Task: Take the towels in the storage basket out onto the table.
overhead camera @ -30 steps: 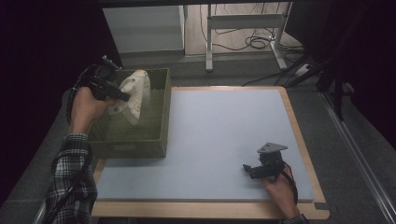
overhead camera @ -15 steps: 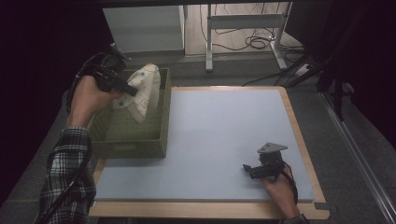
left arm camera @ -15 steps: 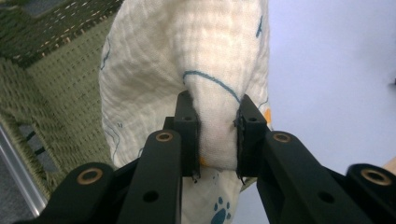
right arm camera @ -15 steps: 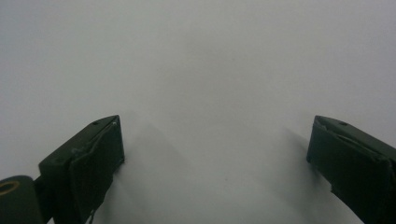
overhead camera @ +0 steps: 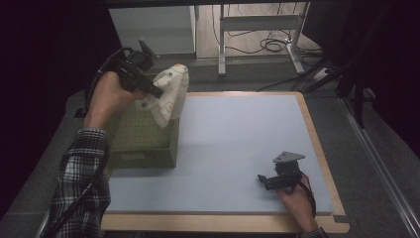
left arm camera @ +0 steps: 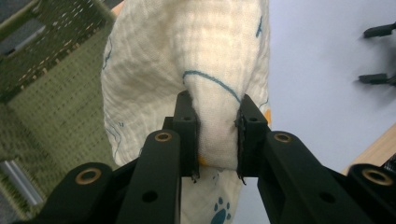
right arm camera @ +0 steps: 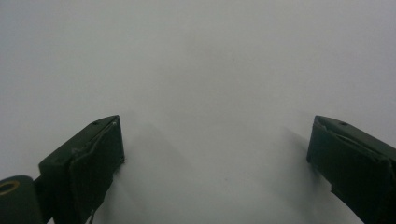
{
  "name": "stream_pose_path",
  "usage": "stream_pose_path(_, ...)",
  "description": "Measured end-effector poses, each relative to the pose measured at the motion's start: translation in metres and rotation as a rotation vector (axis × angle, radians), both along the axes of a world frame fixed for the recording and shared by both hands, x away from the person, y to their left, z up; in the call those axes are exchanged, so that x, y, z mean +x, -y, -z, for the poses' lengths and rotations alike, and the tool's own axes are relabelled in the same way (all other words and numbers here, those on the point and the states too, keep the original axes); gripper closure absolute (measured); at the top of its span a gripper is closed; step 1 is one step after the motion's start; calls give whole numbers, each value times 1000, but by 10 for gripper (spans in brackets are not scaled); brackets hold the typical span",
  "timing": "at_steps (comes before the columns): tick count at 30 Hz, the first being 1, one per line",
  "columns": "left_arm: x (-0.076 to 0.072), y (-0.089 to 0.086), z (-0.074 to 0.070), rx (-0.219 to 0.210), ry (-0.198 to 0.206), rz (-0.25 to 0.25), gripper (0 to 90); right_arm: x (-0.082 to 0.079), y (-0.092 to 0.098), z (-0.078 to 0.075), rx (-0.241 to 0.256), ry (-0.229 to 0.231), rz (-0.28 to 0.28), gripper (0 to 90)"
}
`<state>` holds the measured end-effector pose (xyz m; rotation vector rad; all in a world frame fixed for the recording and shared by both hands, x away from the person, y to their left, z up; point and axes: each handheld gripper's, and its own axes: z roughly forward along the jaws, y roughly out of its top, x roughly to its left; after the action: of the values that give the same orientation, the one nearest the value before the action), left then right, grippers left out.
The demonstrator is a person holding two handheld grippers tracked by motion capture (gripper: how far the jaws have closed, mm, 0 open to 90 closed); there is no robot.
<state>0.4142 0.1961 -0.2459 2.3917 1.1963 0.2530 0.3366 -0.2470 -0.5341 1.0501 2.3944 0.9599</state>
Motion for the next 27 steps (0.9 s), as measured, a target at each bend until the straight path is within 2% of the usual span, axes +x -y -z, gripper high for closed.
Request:
stream_pose_path(6,5,26,0,4,-2,52,747,0,0,0,0,0,0,40)
stream_pose_path(8,6,30,1,-1,-4,54,746,0,0,0,0,0,0,40)
stream_pose_path(10,8,37,2,13,-8,73,746,0,0,0,0,0,0,40)
stream_pose_path(13,13,52,7,3,-16,95,746,0,0,0,0,0,0,40)
stream_pose_path(14,13,52,7,3,-16,95,746,0,0,0,0,0,0,40)
stream_pose_path(15,15,61,10,2,-20,111,746,0,0,0,0,0,-1,40)
stream_pose_path(16,15,61,10,2,-20,111,746,0,0,0,0,0,-1,40)
stream_pose_path(22,23,89,22,-11,-30,158,745,0,0,0,0,-1,-1,40)
stream_pose_path(23,26,99,26,-11,-33,178,745,0,0,0,0,-1,-1,40)
stream_pose_path(27,31,117,37,-28,-46,202,745,0,0,0,1,-1,-1,40)
